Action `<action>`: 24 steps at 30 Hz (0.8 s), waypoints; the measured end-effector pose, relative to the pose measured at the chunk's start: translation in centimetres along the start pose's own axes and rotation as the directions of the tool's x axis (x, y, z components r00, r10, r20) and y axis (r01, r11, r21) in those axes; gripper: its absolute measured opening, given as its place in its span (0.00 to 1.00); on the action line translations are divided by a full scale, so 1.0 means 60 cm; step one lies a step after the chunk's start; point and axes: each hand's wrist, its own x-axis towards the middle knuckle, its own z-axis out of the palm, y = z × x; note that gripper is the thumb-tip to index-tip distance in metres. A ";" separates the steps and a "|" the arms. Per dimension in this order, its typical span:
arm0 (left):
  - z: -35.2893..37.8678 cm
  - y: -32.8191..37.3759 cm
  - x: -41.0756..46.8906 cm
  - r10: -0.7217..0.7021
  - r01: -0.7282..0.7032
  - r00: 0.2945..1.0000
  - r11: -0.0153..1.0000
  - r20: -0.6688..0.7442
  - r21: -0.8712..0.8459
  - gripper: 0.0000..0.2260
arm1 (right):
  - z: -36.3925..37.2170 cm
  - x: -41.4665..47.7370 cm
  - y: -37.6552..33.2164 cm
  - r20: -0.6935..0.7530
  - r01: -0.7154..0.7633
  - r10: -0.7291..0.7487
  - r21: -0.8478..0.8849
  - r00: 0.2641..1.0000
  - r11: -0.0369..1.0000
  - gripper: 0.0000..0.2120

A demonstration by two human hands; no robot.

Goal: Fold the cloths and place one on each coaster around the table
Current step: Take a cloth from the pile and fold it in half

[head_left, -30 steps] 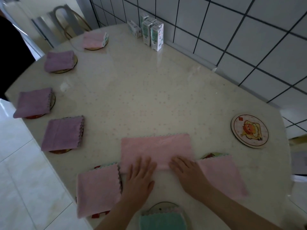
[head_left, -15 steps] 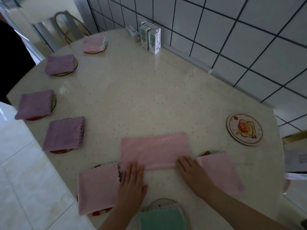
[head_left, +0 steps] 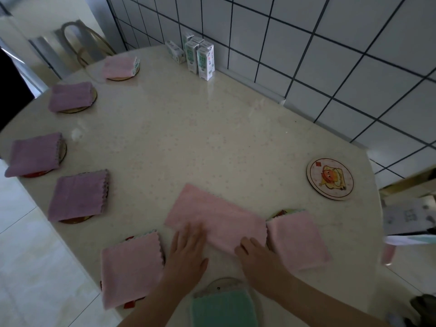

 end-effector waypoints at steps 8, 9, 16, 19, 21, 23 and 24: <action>0.019 0.062 -0.029 0.221 -0.228 0.973 0.966 -0.074 -0.118 0.24 | 0.034 -0.018 -0.078 0.048 -0.062 0.051 0.276 0.998 0.959 0.15; 0.021 0.056 -0.031 0.247 -0.253 0.967 0.958 -0.064 -0.132 0.24 | 0.024 -0.019 -0.084 0.025 -0.050 0.045 0.338 0.999 0.940 0.13; 0.006 -0.004 -0.050 0.466 -0.470 0.882 0.856 -0.075 -0.215 0.19 | 0.011 -0.011 -0.025 -0.076 -0.020 0.044 0.282 0.996 0.959 0.12; 0.010 -0.026 -0.059 0.506 -0.508 0.859 0.825 -0.077 -0.248 0.19 | 0.025 -0.010 0.008 -0.038 0.119 -0.116 0.112 0.993 0.987 0.23; 0.013 -0.035 -0.061 0.538 -0.539 0.840 0.813 -0.068 -0.222 0.19 | 0.034 -0.011 0.027 0.012 0.272 -0.272 0.015 0.962 0.962 0.23; 0.013 -0.040 -0.063 0.559 -0.560 0.827 0.809 -0.060 -0.182 0.19 | 0.045 -0.016 0.047 0.099 0.383 -0.380 -0.014 0.920 0.924 0.22; 0.013 -0.041 -0.064 0.564 -0.566 0.823 0.808 -0.062 -0.166 0.19 | 0.050 -0.019 0.056 0.142 0.410 -0.403 -0.022 0.904 0.912 0.22</action>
